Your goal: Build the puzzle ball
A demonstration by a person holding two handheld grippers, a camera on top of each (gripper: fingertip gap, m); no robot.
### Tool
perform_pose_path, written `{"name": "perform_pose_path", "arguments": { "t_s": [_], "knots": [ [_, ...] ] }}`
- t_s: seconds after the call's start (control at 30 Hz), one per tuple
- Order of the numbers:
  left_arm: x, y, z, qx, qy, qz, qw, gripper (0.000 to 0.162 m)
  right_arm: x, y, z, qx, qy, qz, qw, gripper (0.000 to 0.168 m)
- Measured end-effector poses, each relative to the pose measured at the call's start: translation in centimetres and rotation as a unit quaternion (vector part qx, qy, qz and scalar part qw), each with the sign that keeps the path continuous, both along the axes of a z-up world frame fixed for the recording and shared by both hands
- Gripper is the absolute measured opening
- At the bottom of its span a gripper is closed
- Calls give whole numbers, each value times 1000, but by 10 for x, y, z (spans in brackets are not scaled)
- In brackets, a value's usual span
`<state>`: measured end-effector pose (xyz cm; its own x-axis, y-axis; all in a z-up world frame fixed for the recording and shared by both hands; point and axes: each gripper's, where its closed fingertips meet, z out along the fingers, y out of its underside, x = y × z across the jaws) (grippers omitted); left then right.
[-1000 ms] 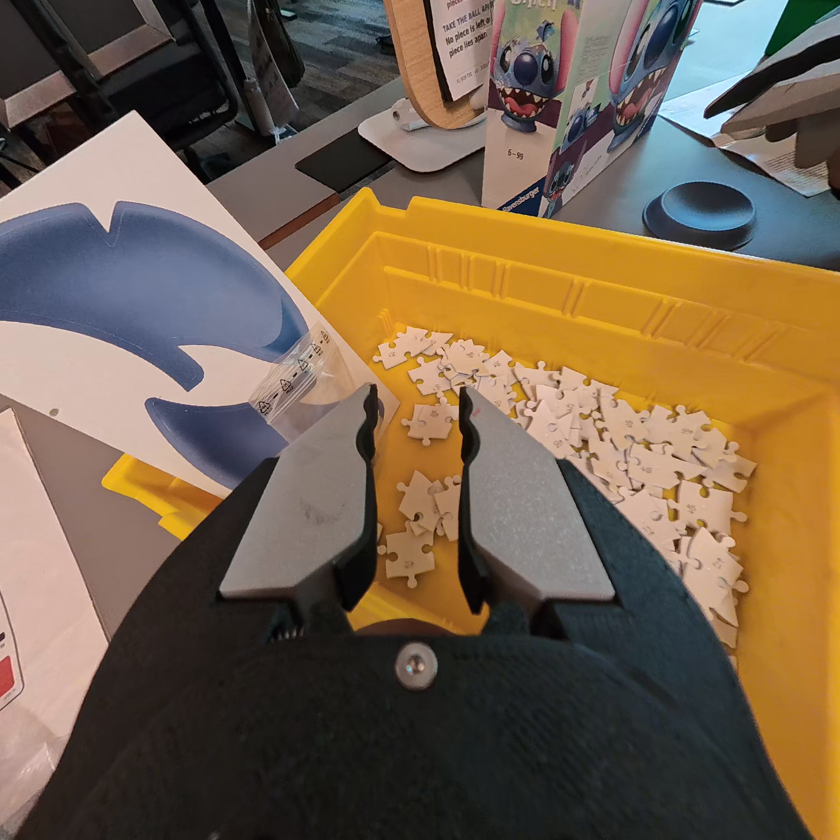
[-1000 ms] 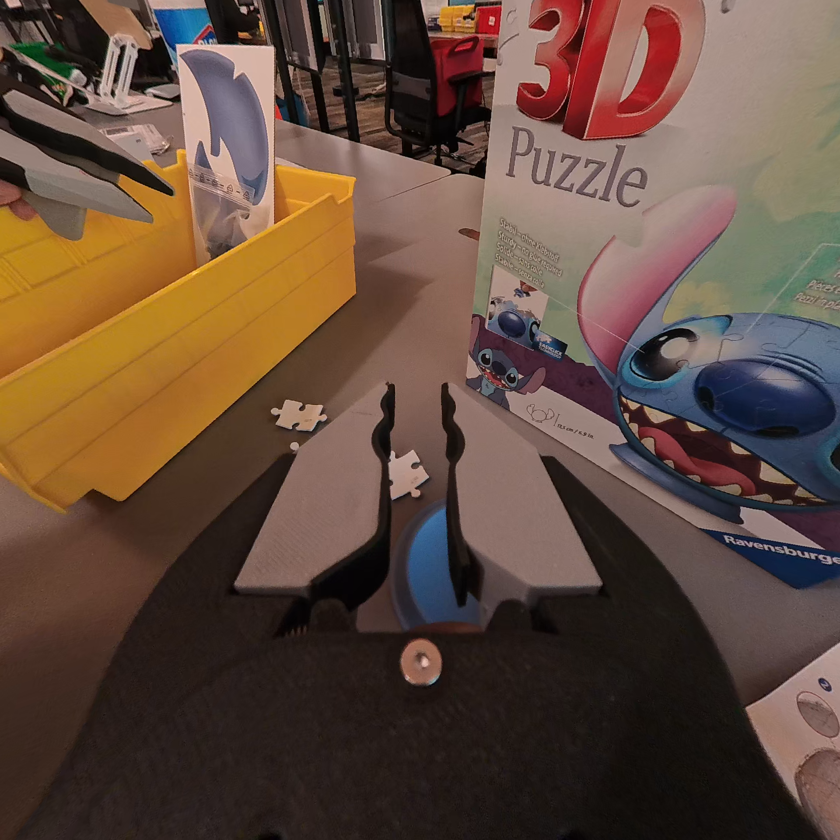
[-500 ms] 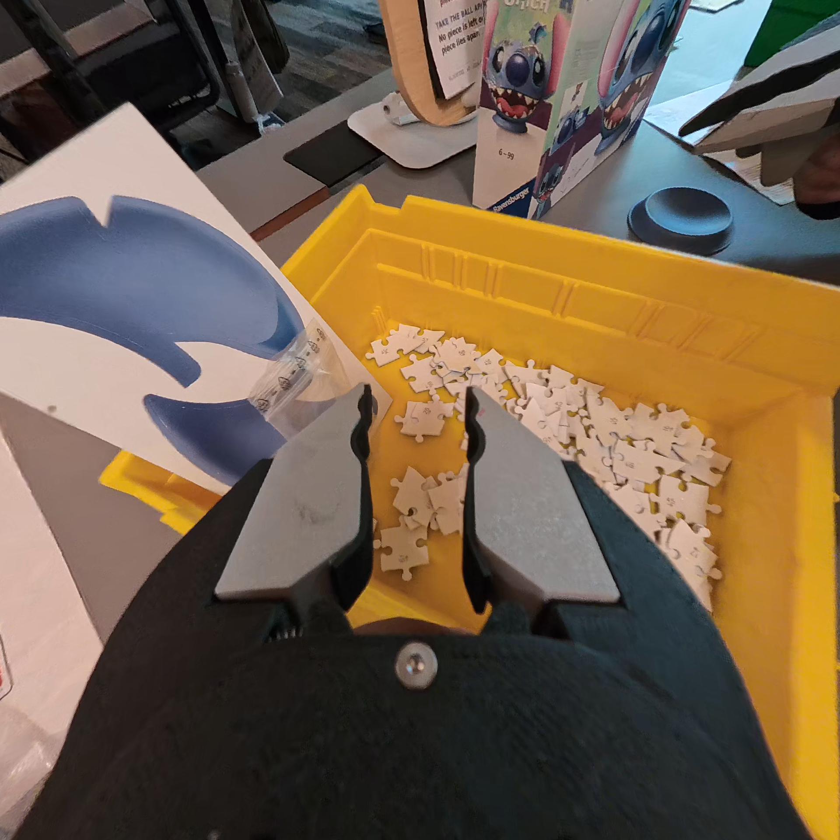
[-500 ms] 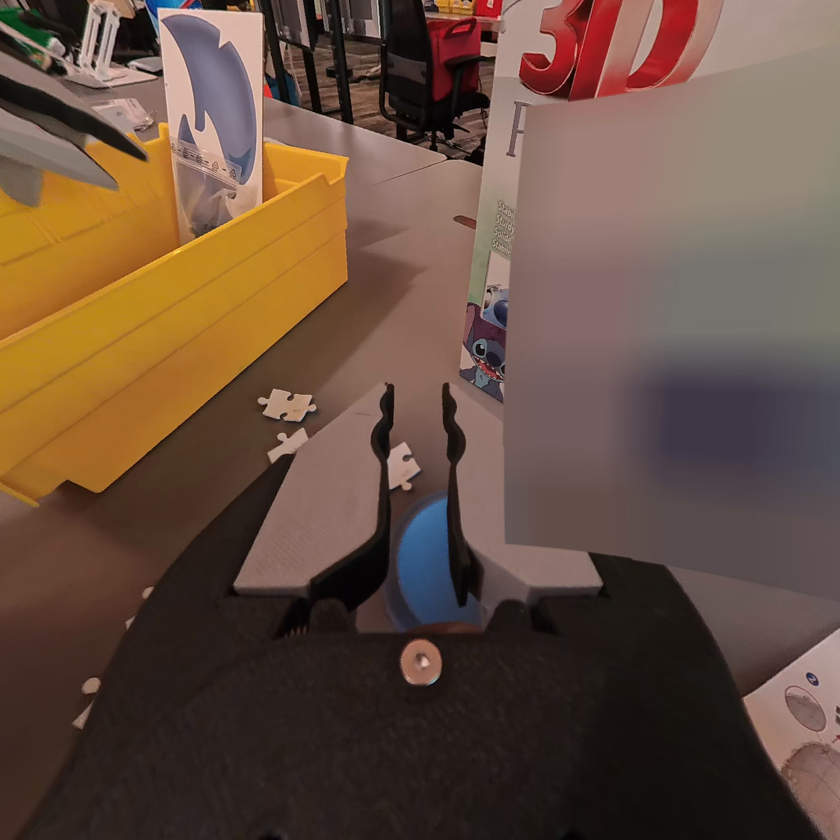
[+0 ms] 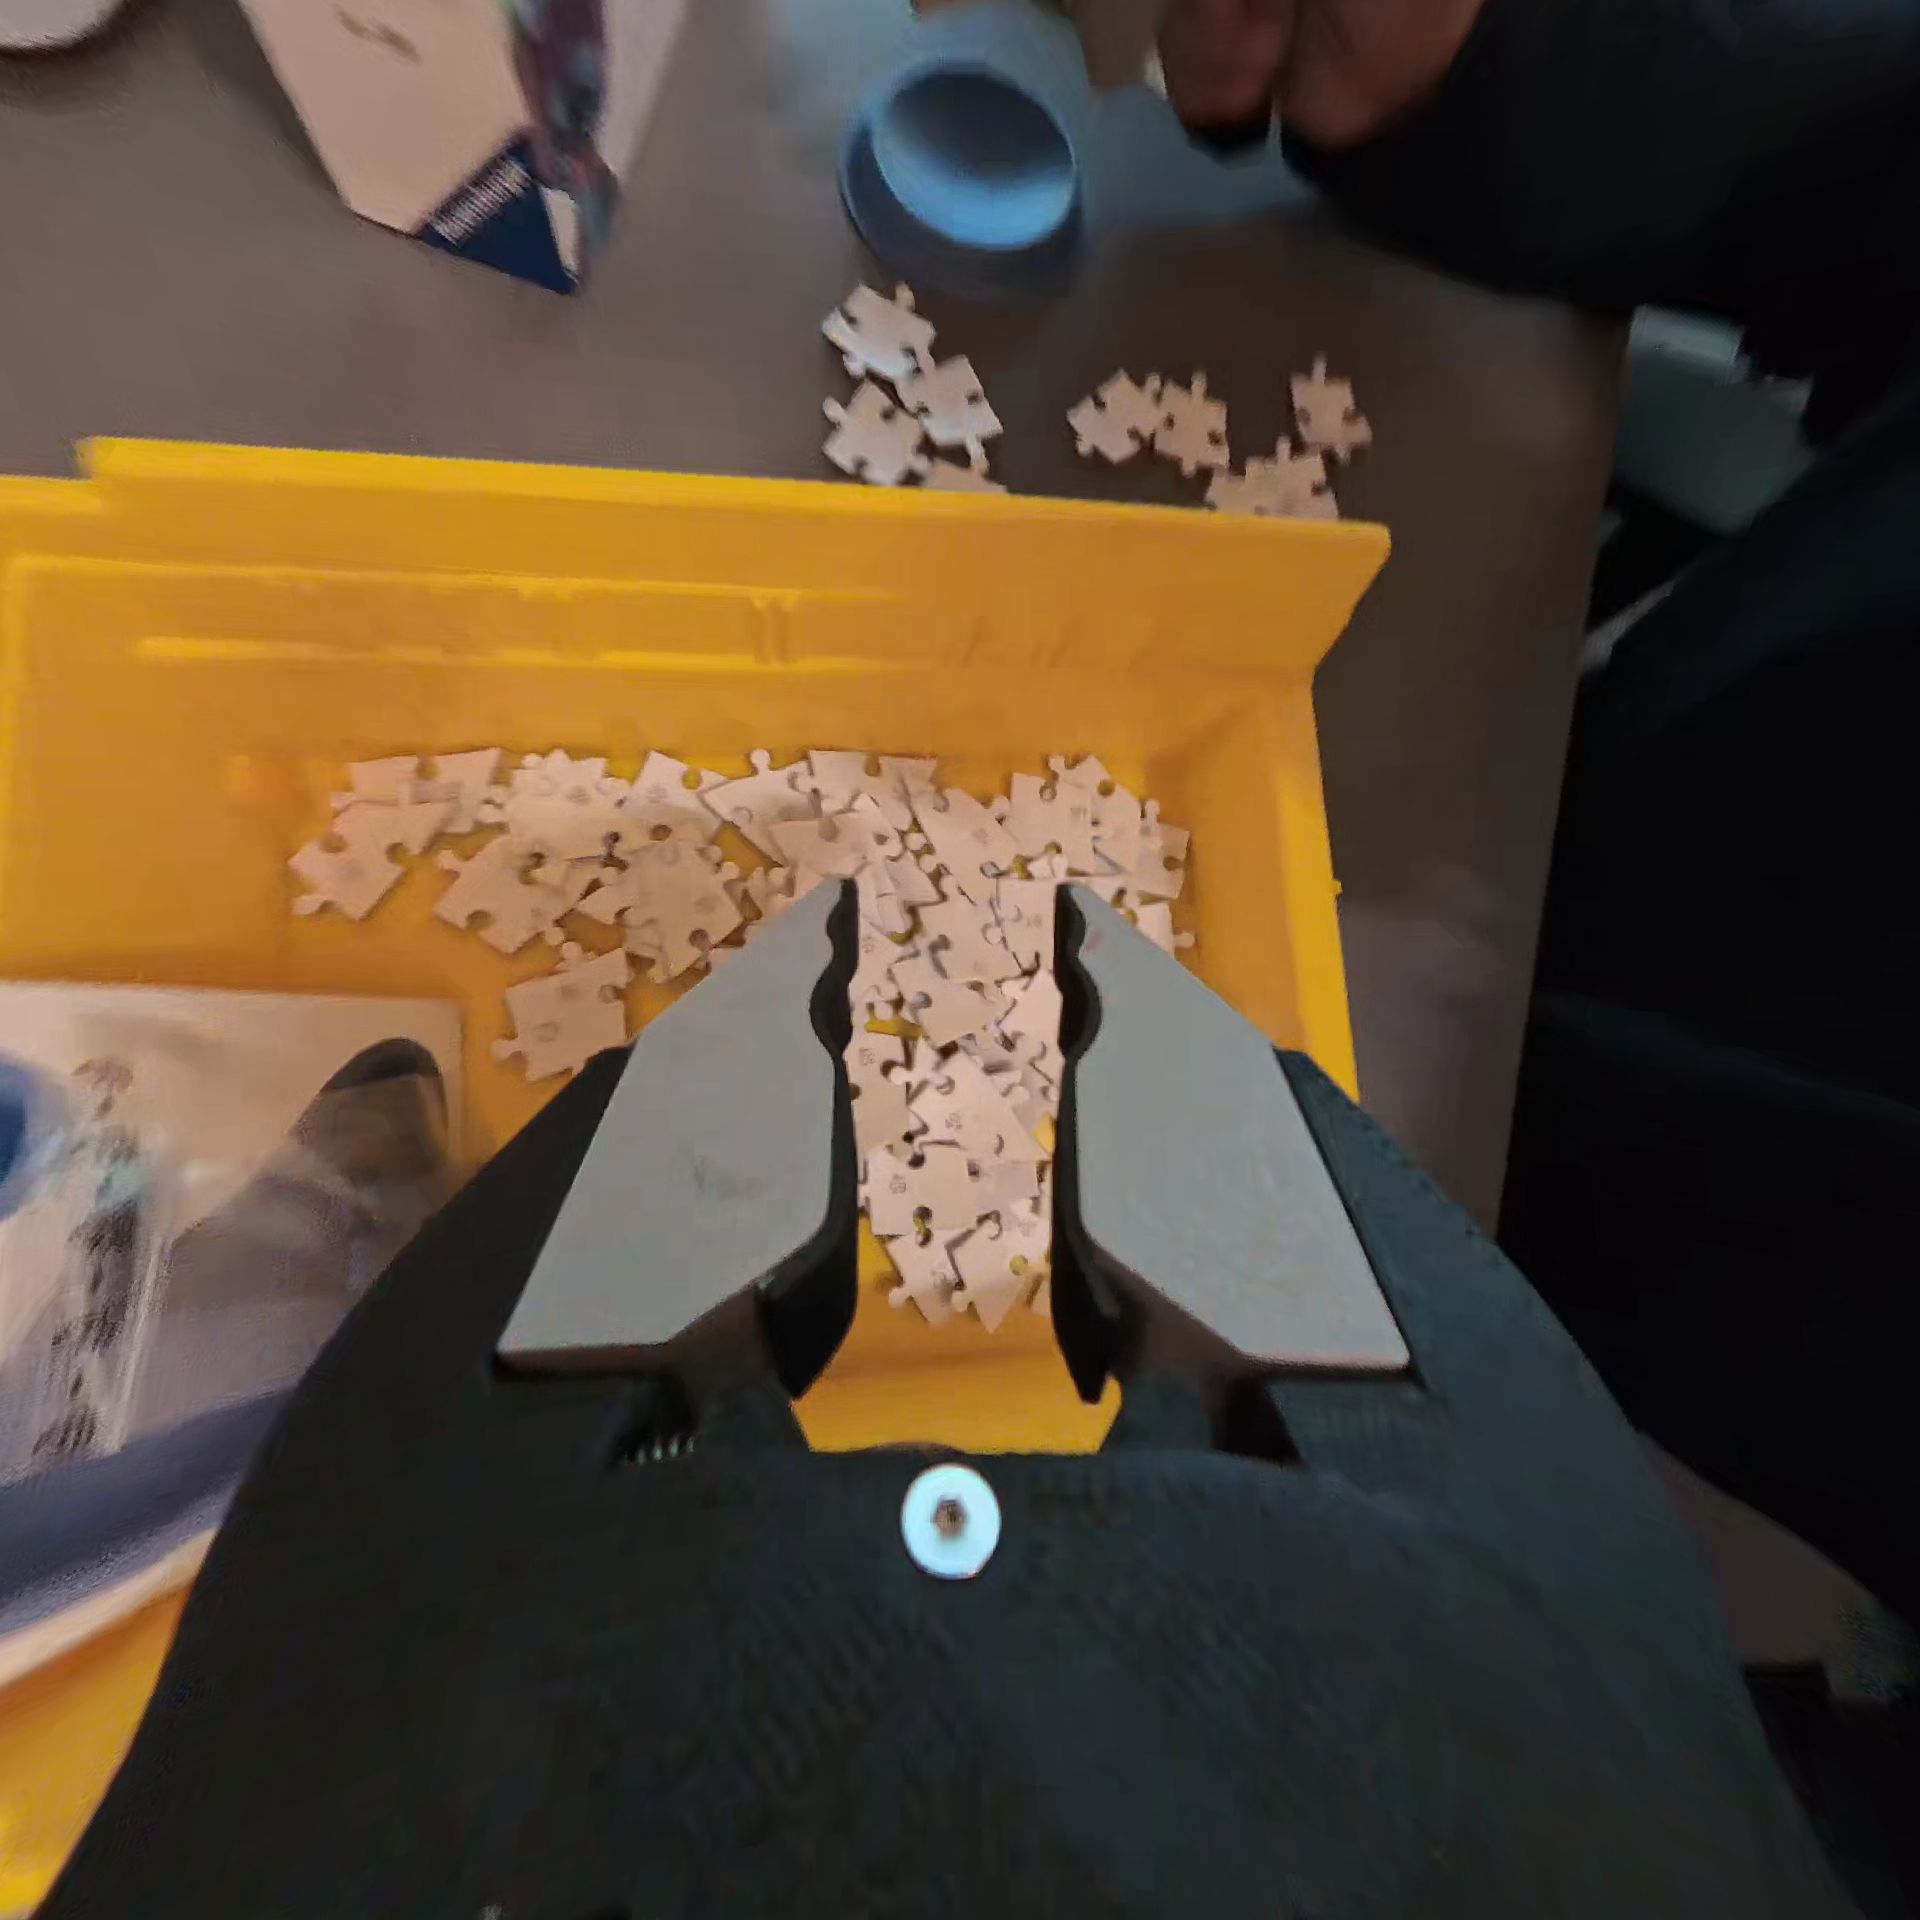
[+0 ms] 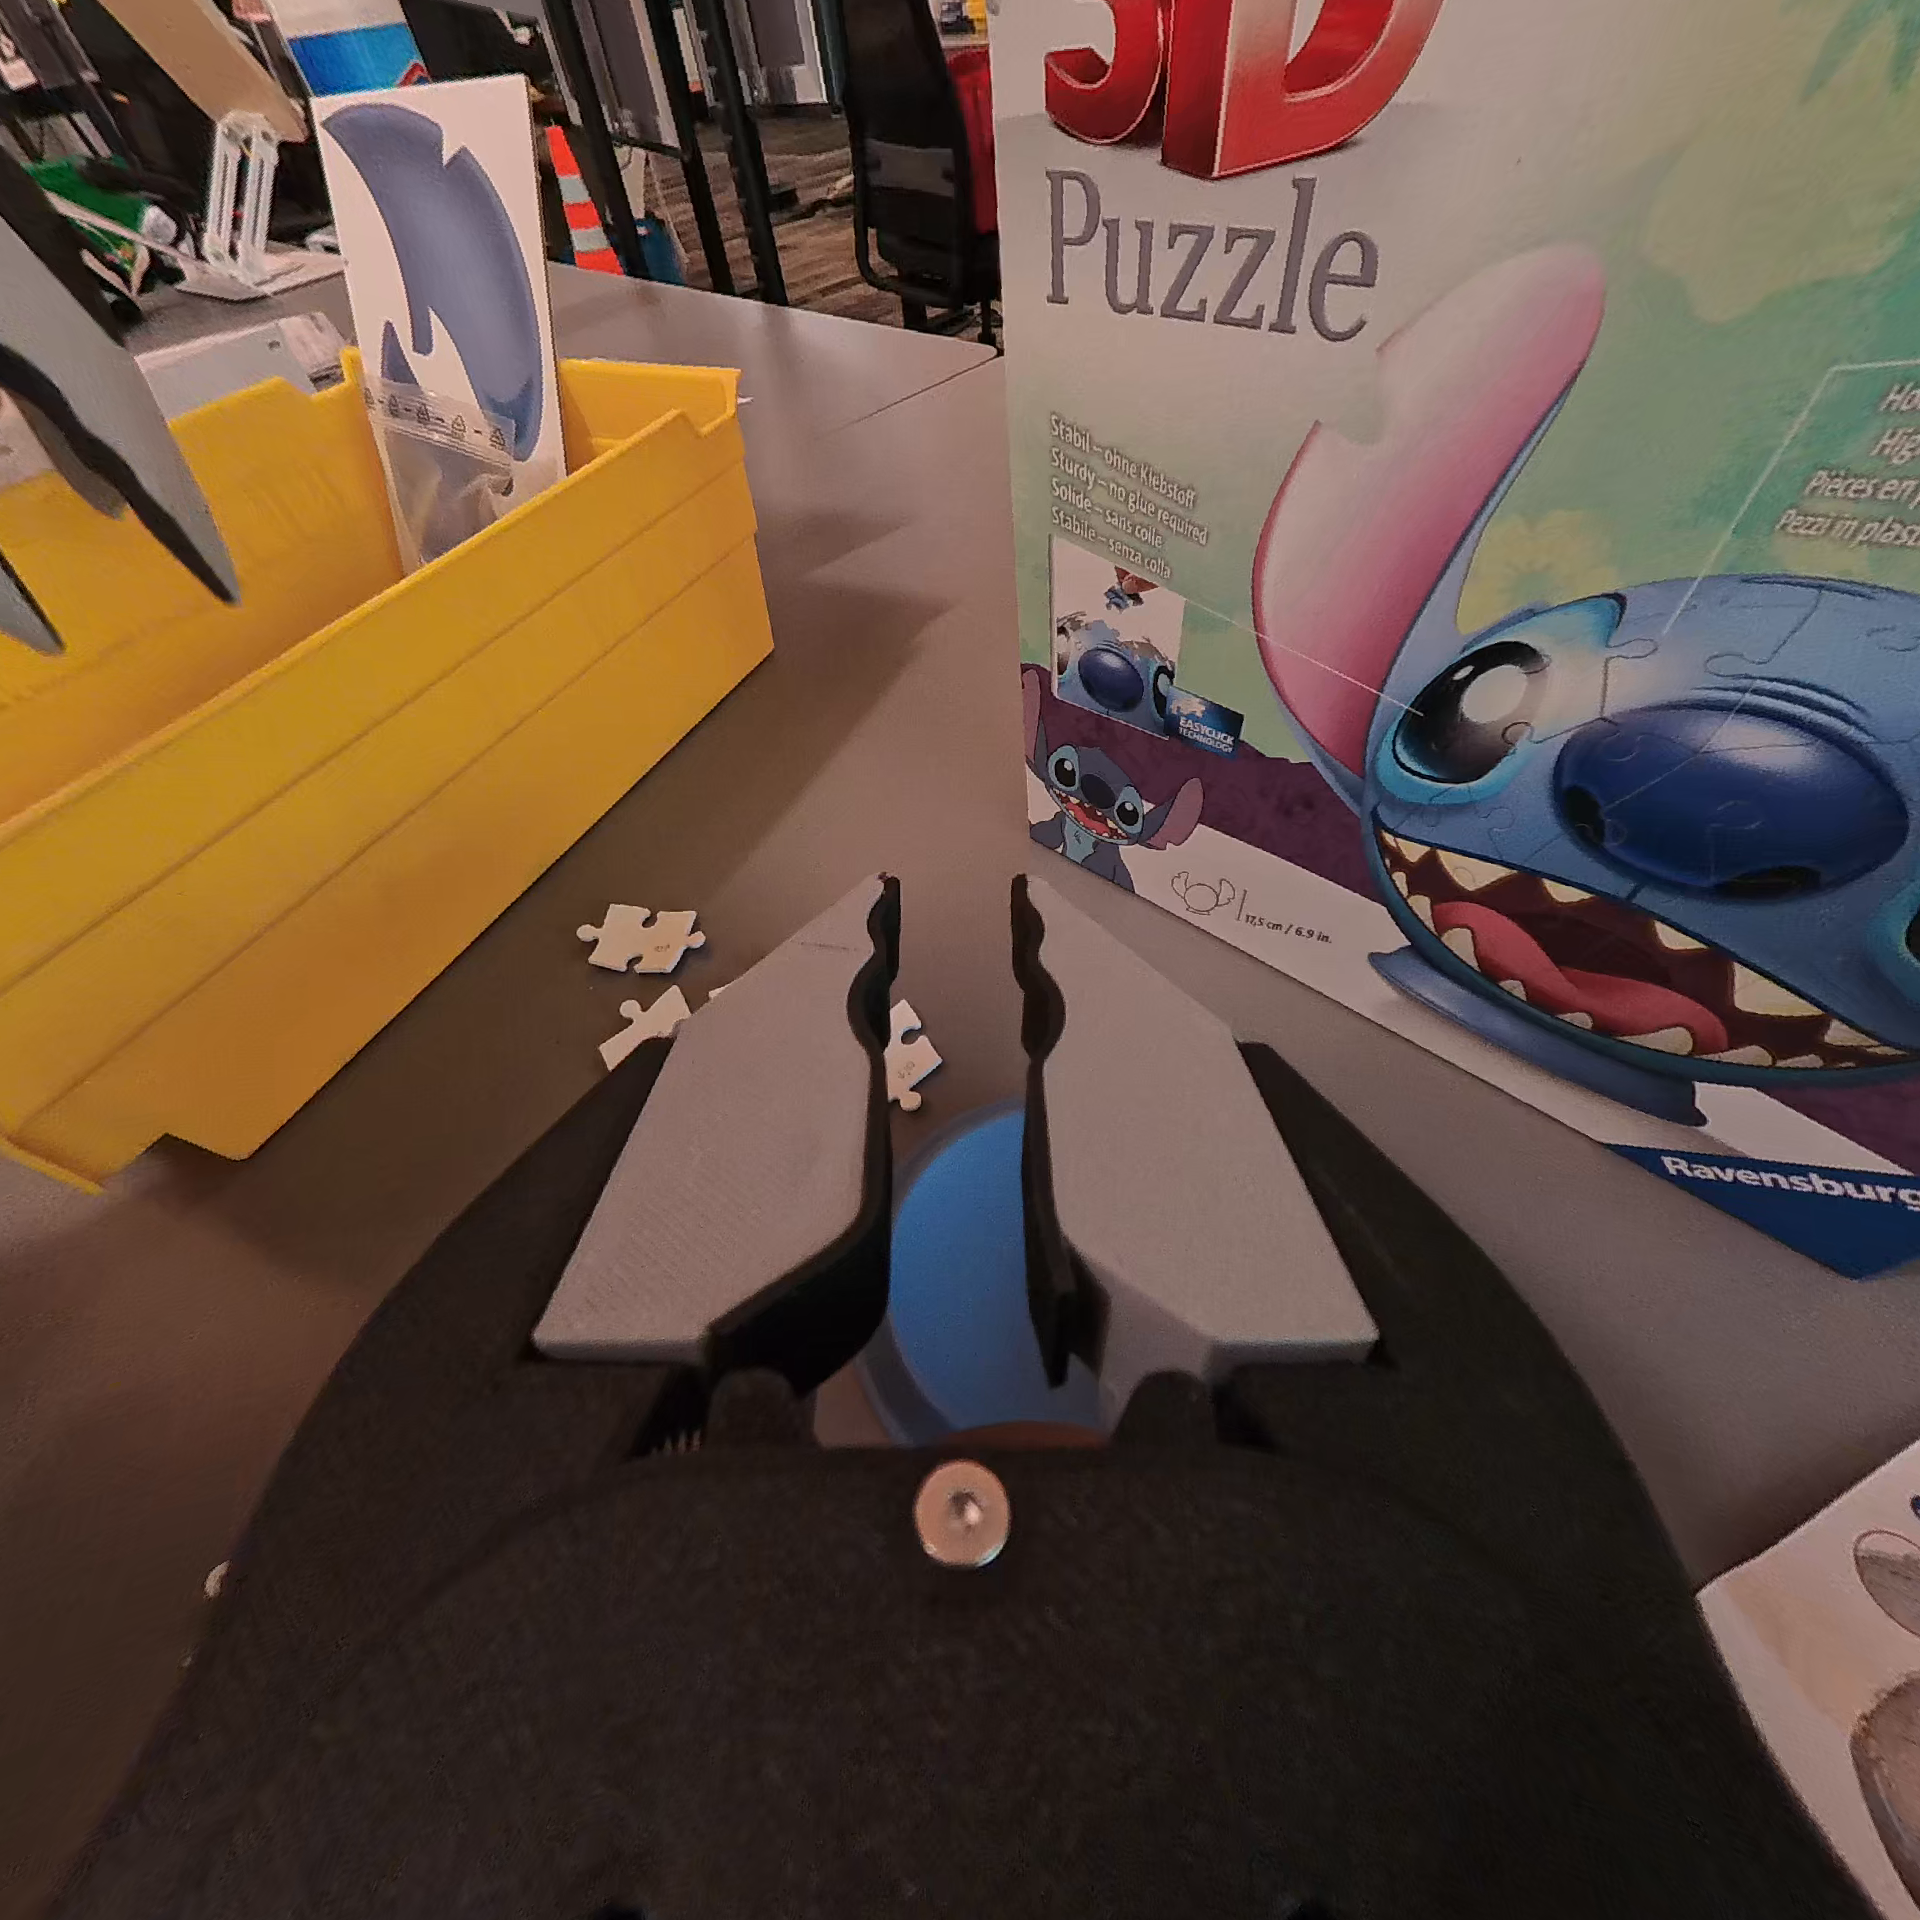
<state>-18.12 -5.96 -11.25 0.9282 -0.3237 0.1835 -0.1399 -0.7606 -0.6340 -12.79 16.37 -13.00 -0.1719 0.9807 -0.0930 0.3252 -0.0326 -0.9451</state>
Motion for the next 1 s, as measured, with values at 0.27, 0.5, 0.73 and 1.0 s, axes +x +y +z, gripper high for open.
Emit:
{"name": "perform_pose_path", "arguments": {
  "t_s": [0.27,0.5,0.73,1.0],
  "knots": [
    [10,7,-50,-111,69,-55,990,30,2,-8,3,23,4,10,1000,18],
    [21,-12,-81,-210,19,-75,975,31,3,-9,10,42,17,9,999,16],
    [16,-14,-89,-233,42,-63,970,6,2,-8,6,42,12,8,999,15],
    [-26,-3,-67,-176,110,8,978,24,2,-10,9,53,17,7,998,14]
  ]
}}
